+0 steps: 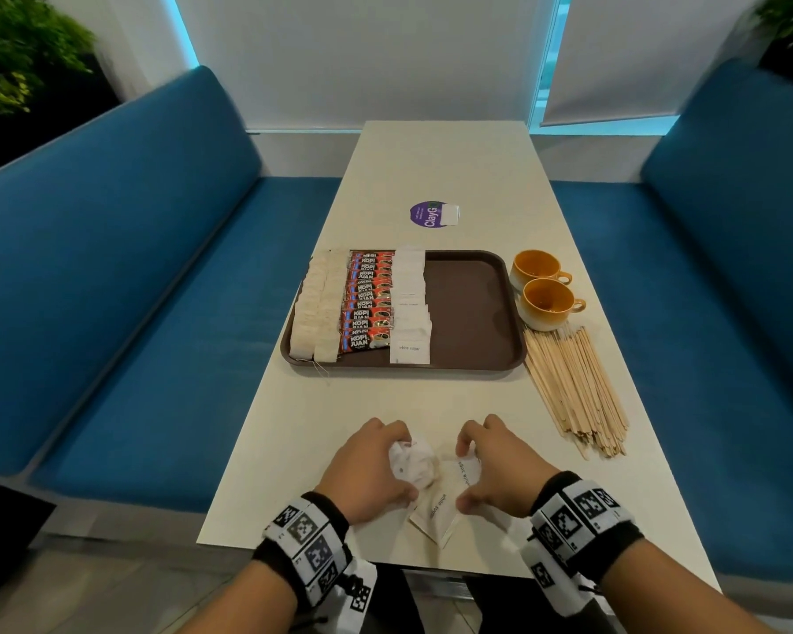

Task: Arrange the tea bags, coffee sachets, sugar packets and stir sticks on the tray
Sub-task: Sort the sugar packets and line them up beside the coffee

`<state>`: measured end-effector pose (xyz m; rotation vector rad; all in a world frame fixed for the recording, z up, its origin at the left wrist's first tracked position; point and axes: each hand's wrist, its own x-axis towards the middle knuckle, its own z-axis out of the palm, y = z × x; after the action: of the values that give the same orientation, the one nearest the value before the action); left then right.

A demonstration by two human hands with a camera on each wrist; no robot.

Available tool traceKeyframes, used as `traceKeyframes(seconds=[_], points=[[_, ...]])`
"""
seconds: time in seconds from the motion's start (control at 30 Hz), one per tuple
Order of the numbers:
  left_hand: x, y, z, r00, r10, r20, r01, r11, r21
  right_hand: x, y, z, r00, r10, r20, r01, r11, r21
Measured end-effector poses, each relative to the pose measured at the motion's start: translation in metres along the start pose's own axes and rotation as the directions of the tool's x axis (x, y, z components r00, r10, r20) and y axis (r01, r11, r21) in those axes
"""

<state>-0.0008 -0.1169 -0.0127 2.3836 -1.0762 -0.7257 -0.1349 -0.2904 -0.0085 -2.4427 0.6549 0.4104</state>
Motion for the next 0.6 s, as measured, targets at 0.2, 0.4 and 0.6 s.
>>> traceKeyframes(seconds=[0.2,0.4,0.6], points=[[-0.017,-0.012,-0.014,0.996,0.000,-0.087,-0.018,0.979,-0.204,0.001,0.004,0.001,0.999,-0.026,-0.022,0.027,0.999,0.031],[-0.033,0.002,-0.010,1.000,0.019,-0.023,-0.027,0.906,-0.423,0.005,0.003,-0.004,1.000,0.015,0.016,-0.016,1.000,0.025],[-0.036,-0.001,-0.009,1.000,-0.025,0.002,0.020,0.768,-0.641,0.004,0.006,-0.006,1.000,0.001,-0.018,0.000,0.998,0.060]])
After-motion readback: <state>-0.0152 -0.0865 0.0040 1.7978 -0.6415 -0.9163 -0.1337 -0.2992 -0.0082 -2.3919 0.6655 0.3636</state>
